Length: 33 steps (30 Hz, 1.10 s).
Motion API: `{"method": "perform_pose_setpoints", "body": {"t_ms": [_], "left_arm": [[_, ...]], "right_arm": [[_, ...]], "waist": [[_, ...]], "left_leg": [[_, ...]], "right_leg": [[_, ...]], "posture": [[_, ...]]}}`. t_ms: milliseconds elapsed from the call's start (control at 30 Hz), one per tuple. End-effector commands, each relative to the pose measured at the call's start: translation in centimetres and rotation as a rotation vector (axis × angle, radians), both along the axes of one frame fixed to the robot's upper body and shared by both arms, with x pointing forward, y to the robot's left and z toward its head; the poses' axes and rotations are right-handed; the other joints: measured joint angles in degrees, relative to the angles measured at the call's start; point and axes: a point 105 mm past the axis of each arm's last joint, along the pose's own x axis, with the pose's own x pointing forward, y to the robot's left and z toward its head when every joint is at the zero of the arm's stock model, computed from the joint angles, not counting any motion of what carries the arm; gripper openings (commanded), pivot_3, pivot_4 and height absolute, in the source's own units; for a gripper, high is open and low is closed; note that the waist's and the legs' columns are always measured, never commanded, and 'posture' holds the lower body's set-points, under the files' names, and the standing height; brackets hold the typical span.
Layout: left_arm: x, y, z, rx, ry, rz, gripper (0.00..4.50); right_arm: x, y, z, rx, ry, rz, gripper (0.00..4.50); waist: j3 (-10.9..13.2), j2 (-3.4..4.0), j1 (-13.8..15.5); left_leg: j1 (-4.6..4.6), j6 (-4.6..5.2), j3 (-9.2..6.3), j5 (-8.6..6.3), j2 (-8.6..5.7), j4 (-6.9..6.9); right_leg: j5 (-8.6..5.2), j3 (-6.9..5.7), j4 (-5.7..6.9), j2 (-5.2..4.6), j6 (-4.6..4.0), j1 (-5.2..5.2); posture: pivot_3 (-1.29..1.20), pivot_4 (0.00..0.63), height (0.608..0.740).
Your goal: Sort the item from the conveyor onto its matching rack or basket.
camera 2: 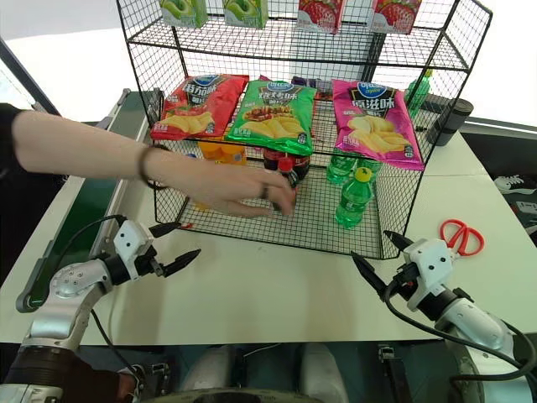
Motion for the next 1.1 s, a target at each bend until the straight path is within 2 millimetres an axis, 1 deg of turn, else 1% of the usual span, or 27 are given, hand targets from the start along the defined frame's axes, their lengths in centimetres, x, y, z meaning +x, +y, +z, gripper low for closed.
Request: {"method": "perform_pose_setpoints", "body": {"t_ms": [33, 467, 767, 1100], "left_arm": [[0.30, -0.11, 0.79, 0.002, -0.042, -0.012, 4.50], [0.37, -0.53, 0.69, 0.003, -0.037, -0.030, 4.50], [0.23, -0.41, 0.69, 0.000, -0.035, -0.025, 4.50], [-0.17, -0.41, 0.53, -0.006, -0.033, -0.016, 4.50]], "right_arm": [[-0.05, 0.62, 1.03, -0.002, -0.056, 0.012, 4.45], [-0.05, 0.98, 0.97, 0.006, -0.060, 0.008, 4.45], [0.14, 1.41, 1.22, 0.007, -0.063, 0.015, 4.45], [0.44, 1.37, 1.40, 0.002, -0.063, 0.027, 4.45]], "waist": [[0.00, 0.00, 0.00], [0.00, 0.00, 0.00], [0.00, 0.00, 0.00], [0.00, 0.00, -0.01]], "left_leg": [[0.00, 0.00, 0.00, 0.00, 0.00, 0.00], [0.00, 0.00, 0.00, 0.00, -0.01, 0.00], [0.00, 0.00, 0.00, 0.00, 0.00, 0.00], [0.00, 0.00, 0.00, 0.00, 0.00, 0.00]], "right_leg": [[0.01, 0.00, 0.00, 0.01, 0.02, 0.00], [0.04, 0.00, 0.00, 0.02, 0.07, 0.00], [0.05, 0.00, 0.01, 0.02, 0.08, -0.01], [0.04, 0.00, 0.01, 0.01, 0.07, -0.01]], "posture": [[0.00, 0.150, 0.740], [0.00, 0.150, 0.740], [0.00, 0.150, 0.740], [0.00, 0.150, 0.740]]}}
